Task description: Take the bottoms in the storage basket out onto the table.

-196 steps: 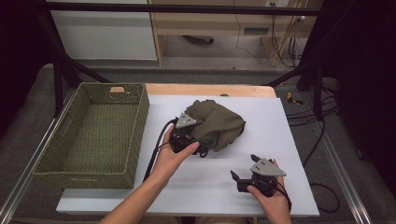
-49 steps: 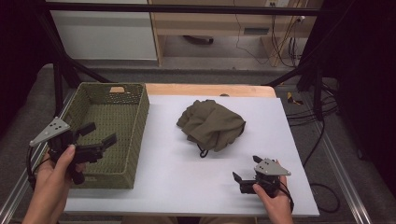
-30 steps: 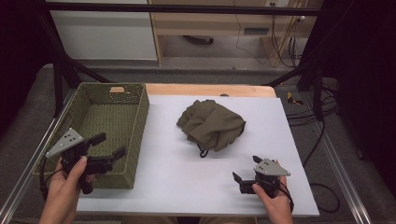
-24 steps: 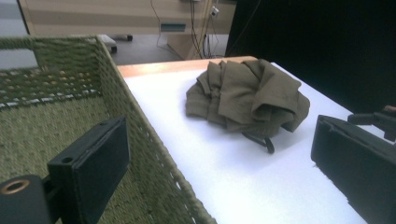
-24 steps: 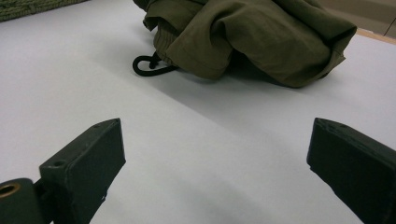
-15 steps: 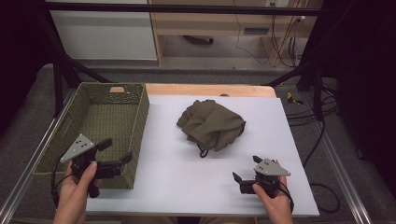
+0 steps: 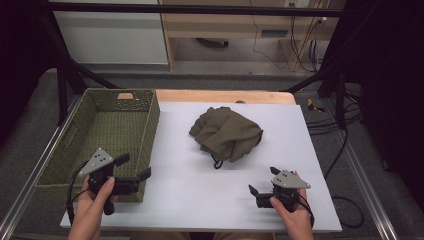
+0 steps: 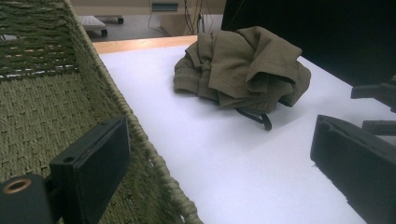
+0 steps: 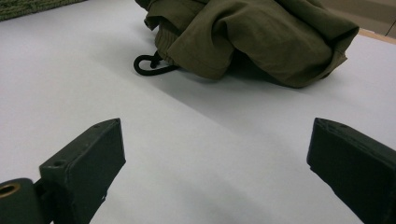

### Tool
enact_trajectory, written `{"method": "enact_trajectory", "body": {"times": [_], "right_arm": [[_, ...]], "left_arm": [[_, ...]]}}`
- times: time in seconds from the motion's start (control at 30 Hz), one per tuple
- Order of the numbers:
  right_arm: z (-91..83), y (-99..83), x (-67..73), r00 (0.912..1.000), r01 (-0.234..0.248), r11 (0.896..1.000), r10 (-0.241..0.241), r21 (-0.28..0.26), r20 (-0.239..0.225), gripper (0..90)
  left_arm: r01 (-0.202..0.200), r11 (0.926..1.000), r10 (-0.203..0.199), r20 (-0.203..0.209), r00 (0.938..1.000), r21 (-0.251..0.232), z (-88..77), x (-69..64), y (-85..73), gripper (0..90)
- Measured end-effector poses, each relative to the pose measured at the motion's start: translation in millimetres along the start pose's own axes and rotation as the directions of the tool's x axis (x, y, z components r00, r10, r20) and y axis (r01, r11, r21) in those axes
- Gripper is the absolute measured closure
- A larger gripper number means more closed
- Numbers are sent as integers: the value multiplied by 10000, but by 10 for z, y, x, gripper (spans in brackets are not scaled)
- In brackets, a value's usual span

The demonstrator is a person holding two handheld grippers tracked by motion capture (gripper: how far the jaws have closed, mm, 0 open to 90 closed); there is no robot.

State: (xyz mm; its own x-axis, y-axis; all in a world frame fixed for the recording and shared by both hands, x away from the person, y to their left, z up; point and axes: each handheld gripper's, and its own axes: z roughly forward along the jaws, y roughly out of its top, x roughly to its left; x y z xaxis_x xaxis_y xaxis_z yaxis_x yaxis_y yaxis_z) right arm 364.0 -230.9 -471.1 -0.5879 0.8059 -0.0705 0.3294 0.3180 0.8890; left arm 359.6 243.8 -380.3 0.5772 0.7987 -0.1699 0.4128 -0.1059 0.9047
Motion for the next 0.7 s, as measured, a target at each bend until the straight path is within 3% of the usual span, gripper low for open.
{"method": "enact_trajectory", "body": {"times": [0.43, 0.7], "right_arm": [[1, 5, 5, 10000, 69, 10000, -69, -22, -3, 45], [2, 4, 5, 10000, 83, 10000, -83, -3, 21, 45]], "left_arm": [[-87, 9983, 85, 37, 10000, 573, 114, -19, -101, 51], [-230, 9981, 234, -71, 9997, 578, 131, -23, -120, 57]]}}
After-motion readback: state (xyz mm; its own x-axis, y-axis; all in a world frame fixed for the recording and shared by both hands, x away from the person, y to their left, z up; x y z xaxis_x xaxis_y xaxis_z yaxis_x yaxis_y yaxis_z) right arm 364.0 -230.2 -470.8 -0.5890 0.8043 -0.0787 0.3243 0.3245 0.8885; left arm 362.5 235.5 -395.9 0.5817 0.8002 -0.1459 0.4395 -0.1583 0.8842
